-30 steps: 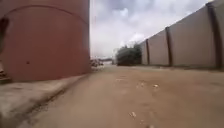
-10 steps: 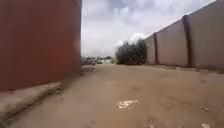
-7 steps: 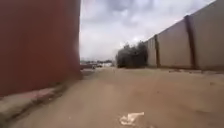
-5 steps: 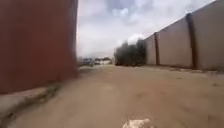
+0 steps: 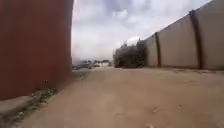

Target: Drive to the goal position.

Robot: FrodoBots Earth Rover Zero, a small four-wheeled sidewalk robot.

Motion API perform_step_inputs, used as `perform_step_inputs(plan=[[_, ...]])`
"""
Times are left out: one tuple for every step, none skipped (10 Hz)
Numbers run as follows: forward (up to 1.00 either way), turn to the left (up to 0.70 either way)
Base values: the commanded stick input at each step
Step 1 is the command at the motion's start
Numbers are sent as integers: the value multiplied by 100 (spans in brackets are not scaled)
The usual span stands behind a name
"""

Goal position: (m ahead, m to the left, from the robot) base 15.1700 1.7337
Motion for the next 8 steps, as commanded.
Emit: perform_step_inputs(plan=[[100, 0], [100, 0], [100, 0], [100, 0], [100, 0], [100, 0], [100, 0], [100, 0]])
